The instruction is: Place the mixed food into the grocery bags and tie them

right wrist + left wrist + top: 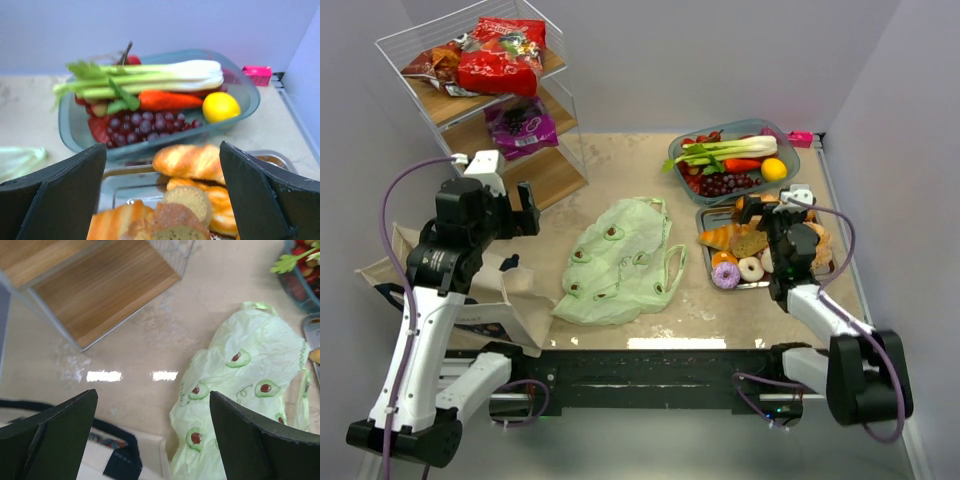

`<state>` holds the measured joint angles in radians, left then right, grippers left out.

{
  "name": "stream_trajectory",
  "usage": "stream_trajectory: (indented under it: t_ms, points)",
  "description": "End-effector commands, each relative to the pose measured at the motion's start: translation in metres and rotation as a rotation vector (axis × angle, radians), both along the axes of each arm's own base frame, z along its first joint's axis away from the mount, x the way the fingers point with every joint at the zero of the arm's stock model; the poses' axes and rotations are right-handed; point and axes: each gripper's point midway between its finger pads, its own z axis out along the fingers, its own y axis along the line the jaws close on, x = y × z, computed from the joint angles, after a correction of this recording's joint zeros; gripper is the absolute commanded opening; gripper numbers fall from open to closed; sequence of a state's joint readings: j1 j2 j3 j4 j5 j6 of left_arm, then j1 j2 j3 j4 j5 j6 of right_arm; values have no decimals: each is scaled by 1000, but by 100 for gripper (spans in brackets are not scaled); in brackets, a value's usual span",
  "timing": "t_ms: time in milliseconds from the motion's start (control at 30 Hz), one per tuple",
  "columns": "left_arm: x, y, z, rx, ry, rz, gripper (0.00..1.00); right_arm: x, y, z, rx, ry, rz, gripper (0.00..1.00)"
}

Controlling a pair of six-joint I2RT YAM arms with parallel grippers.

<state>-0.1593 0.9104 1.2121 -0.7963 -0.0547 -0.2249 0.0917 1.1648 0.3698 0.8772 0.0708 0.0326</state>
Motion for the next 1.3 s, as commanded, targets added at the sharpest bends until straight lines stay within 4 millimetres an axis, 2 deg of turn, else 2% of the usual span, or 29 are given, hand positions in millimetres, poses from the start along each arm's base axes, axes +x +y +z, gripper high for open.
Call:
stream_trajectory:
  t_ms: [0,33,67,100,133,200,233,267,300,333,400,533,600,633,667,700,767,800,867,1033,1067,1100,1133,1167,1200,1233,1267]
  points:
    - [-34,31,-15,39,92,168,100,-3,-12,75,196,-39,-101,99]
    - [-38,33,-20,44,115,179,100,0,-13,106,241,-58,-109,99]
    - [-42,35,-25,47,138,194,100,-1,-13,93,257,37,-127,99]
    - [-49,37,-32,54,171,202,100,0,-10,98,272,58,-119,99]
    - [-52,36,-37,53,191,200,100,2,-7,120,277,36,-98,99]
    - [-61,32,-44,39,225,180,100,1,0,121,273,89,-66,99]
    - [-64,32,-47,41,237,179,100,0,-2,133,297,85,-81,99]
    - [-67,33,-49,44,247,181,100,-3,-12,124,332,129,-154,99]
    - [-72,33,-56,49,278,182,100,-6,-13,122,391,156,-175,99]
    - [-75,32,-60,46,294,178,100,-9,-13,130,409,150,-179,99]
    - [-82,31,-71,41,342,173,100,-13,-6,131,411,174,-141,99]
    - [-90,35,-74,52,365,194,99,-19,6,151,408,175,-66,99]
    - [-92,33,-76,43,374,187,98,-23,7,145,404,223,-70,99]
    - [-92,31,-77,38,379,176,97,-24,11,148,408,232,-47,99]
    - [-92,28,-80,32,385,158,96,-22,16,142,408,256,-24,99]
    - [-93,20,-85,11,403,119,87,-22,22,139,409,268,3,99]
    - [-93,12,-88,-12,418,76,74,-21,31,132,407,298,56,99]
    - [-94,4,-90,-33,434,40,60,-18,35,123,407,328,67,99]
    - [-94,-2,-90,-41,437,12,53,-17,40,112,400,378,91,99]
    - [-97,-33,-87,-103,443,-150,25,-2,35,96,363,458,47,99]
    - [-95,-37,-88,-114,457,-162,11,0,32,89,355,488,20,99]
    - [-96,-42,-89,-135,470,-182,3,4,31,95,355,486,13,99]
    - [-95,-45,-90,-149,486,-183,0,12,31,83,353,530,1,99]
    - [-93,-48,-93,-172,524,-168,0,12,31,76,352,572,-10,98]
    - [-89,-53,-88,-197,527,-167,0,18,31,88,355,564,-12,97]
    - [-86,-56,-85,-217,529,-168,0,25,32,74,364,623,-28,97]
    - [-81,-61,-84,-246,555,-152,0,20,33,67,364,685,-39,97]
